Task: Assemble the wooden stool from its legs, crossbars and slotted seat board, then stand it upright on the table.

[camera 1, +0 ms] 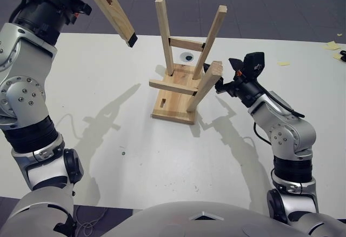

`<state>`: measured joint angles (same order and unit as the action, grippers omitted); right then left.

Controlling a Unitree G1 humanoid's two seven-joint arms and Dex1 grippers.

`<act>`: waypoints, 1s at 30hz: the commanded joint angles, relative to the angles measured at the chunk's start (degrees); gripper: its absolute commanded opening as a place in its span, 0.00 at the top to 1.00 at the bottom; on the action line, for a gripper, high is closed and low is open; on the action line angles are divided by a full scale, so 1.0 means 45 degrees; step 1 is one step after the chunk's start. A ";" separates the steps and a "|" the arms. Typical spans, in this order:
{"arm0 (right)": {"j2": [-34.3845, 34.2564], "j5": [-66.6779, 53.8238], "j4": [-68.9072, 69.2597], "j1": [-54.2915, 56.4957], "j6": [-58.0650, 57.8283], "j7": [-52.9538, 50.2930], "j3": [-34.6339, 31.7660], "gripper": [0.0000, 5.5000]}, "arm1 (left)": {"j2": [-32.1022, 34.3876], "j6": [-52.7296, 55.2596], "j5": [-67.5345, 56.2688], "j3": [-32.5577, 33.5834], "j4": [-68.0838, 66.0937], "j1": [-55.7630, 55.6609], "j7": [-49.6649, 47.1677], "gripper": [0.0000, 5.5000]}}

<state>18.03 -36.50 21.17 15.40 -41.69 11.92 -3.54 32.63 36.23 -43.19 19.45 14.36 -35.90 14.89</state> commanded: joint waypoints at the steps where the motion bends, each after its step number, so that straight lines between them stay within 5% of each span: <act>1: 0.0586 -0.1192 0.0779 -0.0280 -0.0746 0.1625 0.0008 0.02 | 0.0255 -0.0335 0.0687 -0.0203 -0.0297 0.0121 0.0437 0.81; 15: 0.3288 -0.4319 0.1806 -0.0388 -0.1710 0.5603 -0.1590 0.02 | 0.0249 -0.0861 0.1591 -0.0302 -0.1934 -0.0548 0.1646 0.81; 26: 0.1738 -0.3223 0.0562 0.0705 -0.0878 0.5178 0.0354 0.02 | -0.0320 -0.0859 0.1874 -0.0642 -0.1816 -0.0284 0.1618 0.81; 30: 0.1854 -0.3038 0.0431 0.0659 -0.0887 0.5375 0.0521 0.13 | -0.0511 -0.0832 0.1960 -0.0912 -0.1659 -0.0237 0.1574 0.81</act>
<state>25.62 -50.72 23.51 17.82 -45.42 35.46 -1.39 30.49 32.54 -35.18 16.29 5.51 -37.08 22.06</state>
